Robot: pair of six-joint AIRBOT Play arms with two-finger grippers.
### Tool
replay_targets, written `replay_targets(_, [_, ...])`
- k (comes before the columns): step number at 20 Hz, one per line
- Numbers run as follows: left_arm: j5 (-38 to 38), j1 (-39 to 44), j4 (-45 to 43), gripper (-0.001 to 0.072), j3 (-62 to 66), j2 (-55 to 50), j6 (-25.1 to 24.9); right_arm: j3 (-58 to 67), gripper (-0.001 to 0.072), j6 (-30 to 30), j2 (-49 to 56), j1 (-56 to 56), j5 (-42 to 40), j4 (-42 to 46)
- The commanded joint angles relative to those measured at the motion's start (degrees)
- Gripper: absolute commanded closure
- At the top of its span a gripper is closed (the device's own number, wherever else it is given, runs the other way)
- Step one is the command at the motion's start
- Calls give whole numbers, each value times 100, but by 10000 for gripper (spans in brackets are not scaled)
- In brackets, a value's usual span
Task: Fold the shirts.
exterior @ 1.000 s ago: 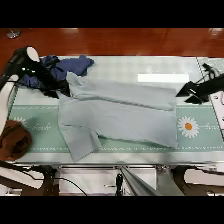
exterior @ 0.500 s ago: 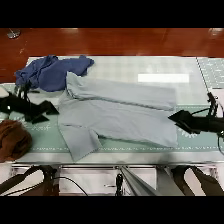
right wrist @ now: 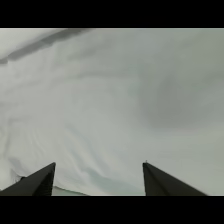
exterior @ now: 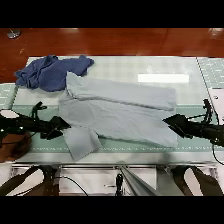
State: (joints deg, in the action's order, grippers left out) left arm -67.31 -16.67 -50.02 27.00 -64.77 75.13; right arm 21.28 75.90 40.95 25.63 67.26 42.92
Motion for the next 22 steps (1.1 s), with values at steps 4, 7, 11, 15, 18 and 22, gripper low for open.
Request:
replay_targets(4, [535, 645, 205, 697, -205, 7, -98, 409, 85, 68, -17, 852, 85, 568])
replay_targets(7, [538, 645, 251, 691, -203, 11, -98, 472, 85, 844, -4, 1443, 586, 2166])
replay_targets(11, [533, 645, 254, 691, -203, 11, -98, -94, 85, 1355, -4, 1309, 1001, 2529])
replay_targets(15, [520, 645, 254, 691, -203, 11, -101, -92, 85, 1259, 343, 970, 1091, 2468])
replay_targets(18, [520, 645, 254, 691, -203, 11, -101, -92, 85, 1165, 1049, 761, 1058, 2404])
replay_targets(22, [518, 645, 273, 691, -203, 11, -98, -87, 86, 719, 1515, 664, 450, 1659])
